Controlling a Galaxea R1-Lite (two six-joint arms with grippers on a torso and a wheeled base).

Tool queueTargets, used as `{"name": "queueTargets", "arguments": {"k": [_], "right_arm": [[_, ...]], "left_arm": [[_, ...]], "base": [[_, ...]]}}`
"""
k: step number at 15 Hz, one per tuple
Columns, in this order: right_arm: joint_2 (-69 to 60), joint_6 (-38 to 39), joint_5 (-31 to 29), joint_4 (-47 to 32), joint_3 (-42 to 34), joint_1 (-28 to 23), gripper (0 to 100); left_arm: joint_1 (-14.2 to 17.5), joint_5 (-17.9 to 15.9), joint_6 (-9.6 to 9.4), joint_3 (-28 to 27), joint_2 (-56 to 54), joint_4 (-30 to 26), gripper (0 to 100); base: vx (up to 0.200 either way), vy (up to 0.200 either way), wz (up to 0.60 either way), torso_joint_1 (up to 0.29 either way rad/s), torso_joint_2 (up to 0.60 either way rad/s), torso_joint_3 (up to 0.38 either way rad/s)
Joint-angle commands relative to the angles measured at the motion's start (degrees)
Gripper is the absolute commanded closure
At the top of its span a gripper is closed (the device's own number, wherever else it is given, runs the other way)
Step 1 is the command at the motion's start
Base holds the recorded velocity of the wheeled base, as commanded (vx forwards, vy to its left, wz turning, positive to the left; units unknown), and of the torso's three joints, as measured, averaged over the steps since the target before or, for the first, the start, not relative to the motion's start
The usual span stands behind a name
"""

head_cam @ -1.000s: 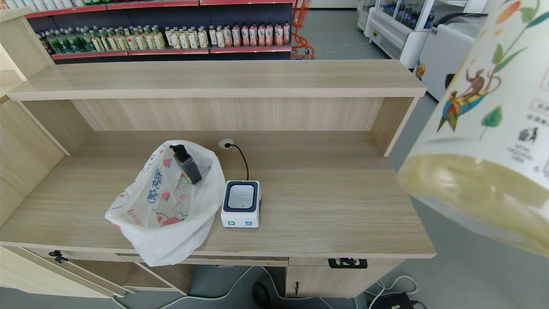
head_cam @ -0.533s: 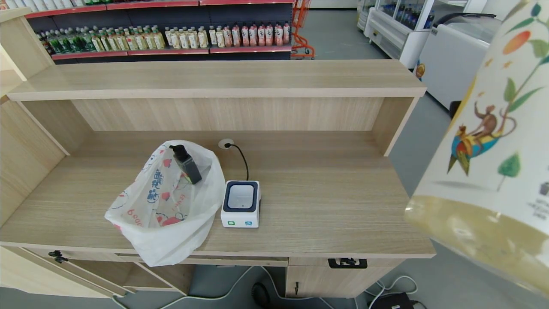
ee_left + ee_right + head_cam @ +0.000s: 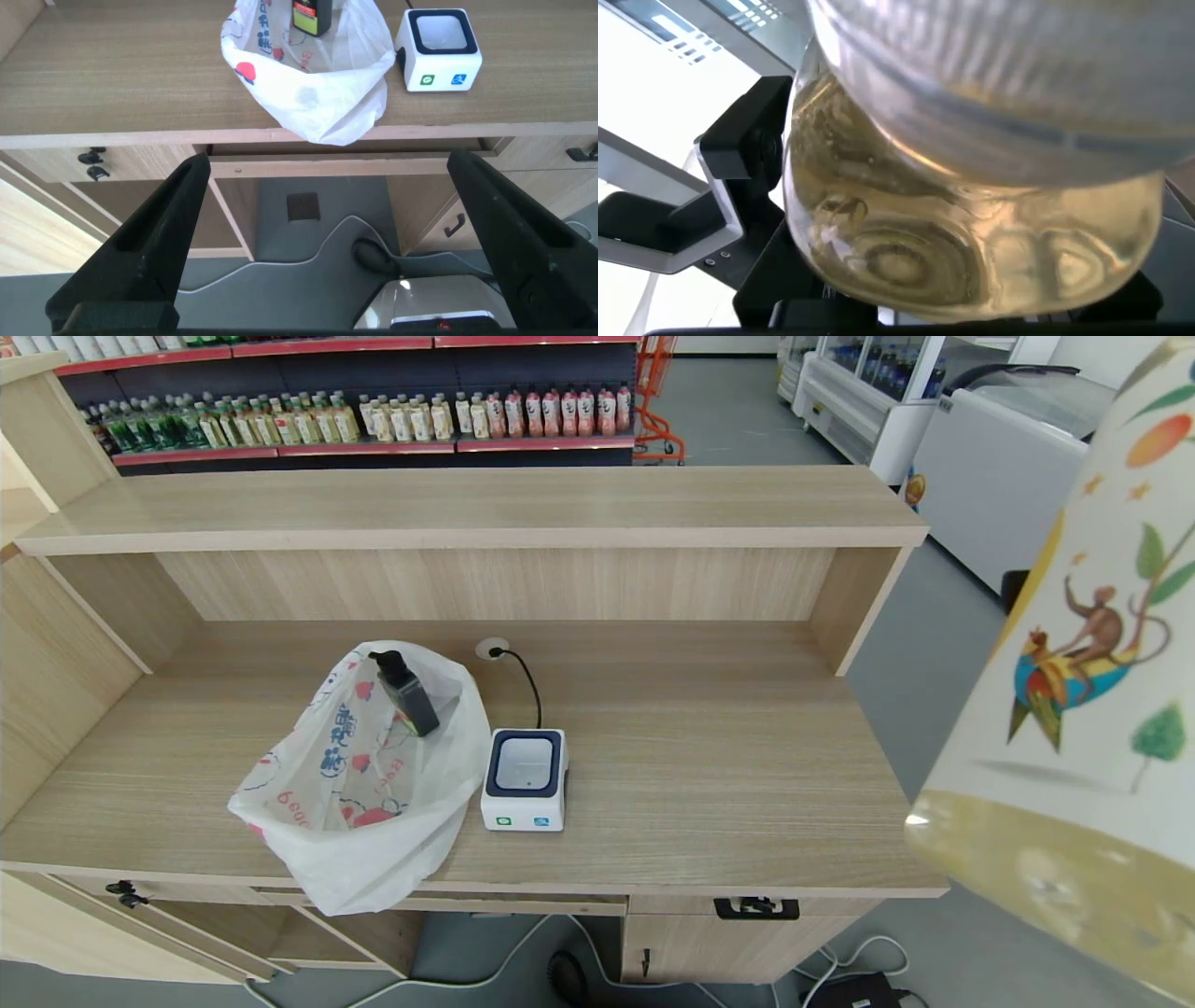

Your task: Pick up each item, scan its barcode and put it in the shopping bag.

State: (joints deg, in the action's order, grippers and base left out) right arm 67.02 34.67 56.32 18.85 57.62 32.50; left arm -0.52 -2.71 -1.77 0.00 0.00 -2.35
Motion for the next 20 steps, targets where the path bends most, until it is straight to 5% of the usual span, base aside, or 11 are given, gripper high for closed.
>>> {"name": "queueTargets", "arguments": {"k": [1, 7, 10, 11, 13, 14, 15, 20], "right_arm": [[-0.5, -0.1, 0.0, -0.4, -0.1, -0.1, 100], [-0.8, -0.5, -0.2, -0.4, -0.1, -0.7, 100], [0.9, -9.4, -0.6, -0.9, -1.1, -6.8, 100], [5.3, -27.6, -2.3, -1.6, -4.1, -17.6, 100], [9.4, -45.8, -9.1, -2.5, -5.6, -24.9, 100], [12.3, -60.8, -24.0, -3.2, -6.6, -28.1, 100], [12.5, -63.5, -29.7, -2.7, -7.5, -28.4, 100], [12.3, -69.7, -30.4, 1.6, -13.2, -28.9, 100]], "left_arm": [[0.0, 0.0, 0.01, 0.0, 0.0, 0.0, 0], [0.0, 0.0, 0.01, 0.0, 0.0, 0.0, 0], [0.0, 0.0, 0.01, 0.0, 0.0, 0.0, 0], [0.0, 0.0, 0.01, 0.0, 0.0, 0.0, 0], [0.0, 0.0, 0.01, 0.0, 0.0, 0.0, 0], [0.0, 0.0, 0.01, 0.0, 0.0, 0.0, 0], [0.0, 0.0, 0.01, 0.0, 0.0, 0.0, 0], [0.0, 0.0, 0.01, 0.0, 0.0, 0.0, 0]], "base": [[0.0, 0.0, 0.0, 0.0, 0.0, 0.0], [0.0, 0.0, 0.0, 0.0, 0.0, 0.0], [0.0, 0.0, 0.0, 0.0, 0.0, 0.0], [0.0, 0.0, 0.0, 0.0, 0.0, 0.0], [0.0, 0.0, 0.0, 0.0, 0.0, 0.0], [0.0, 0.0, 0.0, 0.0, 0.0, 0.0], [0.0, 0.0, 0.0, 0.0, 0.0, 0.0], [0.0, 0.0, 0.0, 0.0, 0.0, 0.0]]}}
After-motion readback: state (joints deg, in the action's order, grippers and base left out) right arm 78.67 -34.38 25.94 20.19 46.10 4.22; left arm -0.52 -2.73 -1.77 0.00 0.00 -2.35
